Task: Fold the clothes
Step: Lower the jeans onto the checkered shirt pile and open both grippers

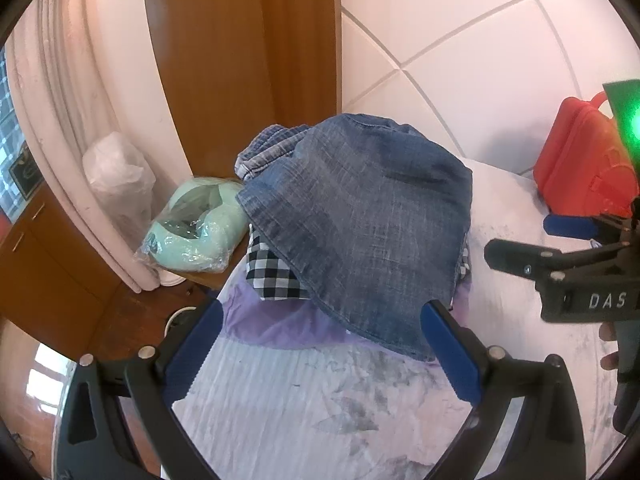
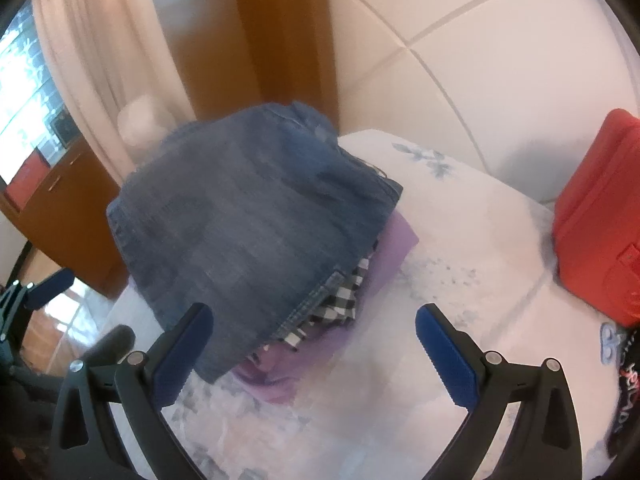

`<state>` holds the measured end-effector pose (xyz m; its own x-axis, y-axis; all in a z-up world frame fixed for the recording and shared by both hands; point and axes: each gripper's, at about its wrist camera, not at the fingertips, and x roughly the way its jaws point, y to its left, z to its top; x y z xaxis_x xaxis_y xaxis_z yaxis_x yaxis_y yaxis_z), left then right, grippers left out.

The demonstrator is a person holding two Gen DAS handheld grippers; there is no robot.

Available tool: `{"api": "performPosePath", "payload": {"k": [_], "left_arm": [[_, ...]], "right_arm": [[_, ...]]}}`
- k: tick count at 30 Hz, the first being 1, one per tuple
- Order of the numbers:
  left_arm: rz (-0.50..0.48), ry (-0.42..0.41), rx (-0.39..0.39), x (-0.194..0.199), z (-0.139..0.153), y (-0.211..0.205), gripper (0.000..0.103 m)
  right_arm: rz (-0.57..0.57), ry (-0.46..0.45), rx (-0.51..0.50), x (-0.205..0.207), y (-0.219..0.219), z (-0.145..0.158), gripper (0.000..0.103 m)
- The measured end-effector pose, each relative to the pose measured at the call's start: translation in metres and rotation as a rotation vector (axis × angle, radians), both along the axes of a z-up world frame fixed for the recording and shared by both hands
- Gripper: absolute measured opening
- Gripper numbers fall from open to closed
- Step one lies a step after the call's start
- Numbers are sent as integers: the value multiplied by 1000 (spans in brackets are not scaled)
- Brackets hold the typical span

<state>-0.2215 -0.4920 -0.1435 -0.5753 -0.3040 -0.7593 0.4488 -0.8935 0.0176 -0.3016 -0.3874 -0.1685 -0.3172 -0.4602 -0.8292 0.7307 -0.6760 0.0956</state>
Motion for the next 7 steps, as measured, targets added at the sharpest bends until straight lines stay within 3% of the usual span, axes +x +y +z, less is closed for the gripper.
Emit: {"api": "performPosePath", "payload": {"k": [7], "left_arm": [[-2, -1, 12, 0, 0, -1, 101]], "right_arm": [[6, 3, 0, 1, -1, 0, 103]]}}
